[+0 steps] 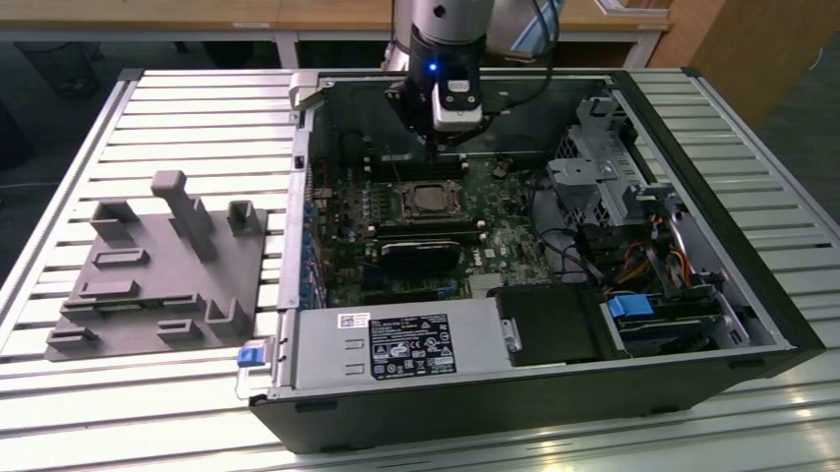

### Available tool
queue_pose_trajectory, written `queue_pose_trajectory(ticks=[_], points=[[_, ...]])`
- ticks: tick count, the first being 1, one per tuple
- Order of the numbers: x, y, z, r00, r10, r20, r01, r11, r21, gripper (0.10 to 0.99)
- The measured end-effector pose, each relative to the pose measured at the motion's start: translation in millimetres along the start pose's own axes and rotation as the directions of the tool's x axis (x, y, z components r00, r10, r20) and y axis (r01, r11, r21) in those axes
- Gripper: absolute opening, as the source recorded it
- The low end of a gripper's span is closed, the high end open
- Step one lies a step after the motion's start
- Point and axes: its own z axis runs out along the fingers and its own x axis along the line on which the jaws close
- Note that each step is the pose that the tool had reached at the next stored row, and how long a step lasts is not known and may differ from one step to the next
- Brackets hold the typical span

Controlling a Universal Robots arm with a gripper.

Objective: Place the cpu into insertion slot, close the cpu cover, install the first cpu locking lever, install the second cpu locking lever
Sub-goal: 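Install the first cpu locking lever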

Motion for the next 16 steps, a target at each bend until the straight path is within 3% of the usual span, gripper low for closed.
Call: queue_pose_trajectory(ticks=[4,8,11,16], points=[[0.0,0.0,0.1,0.9974,-0.072,-0.003,0.072,0.9974,0.003,0.106],[0.0,0.0,0.2,0.9897,-0.143,-0.0063,0.143,0.9897,0.006,0.106],[0.0,0.0,0.3,0.9805,-0.196,-0.0088,0.196,0.9805,0.007,0.106],[0.0,0.0,0.5,0.9592,-0.282,-0.0132,0.282,0.9592,0.01,0.106]])
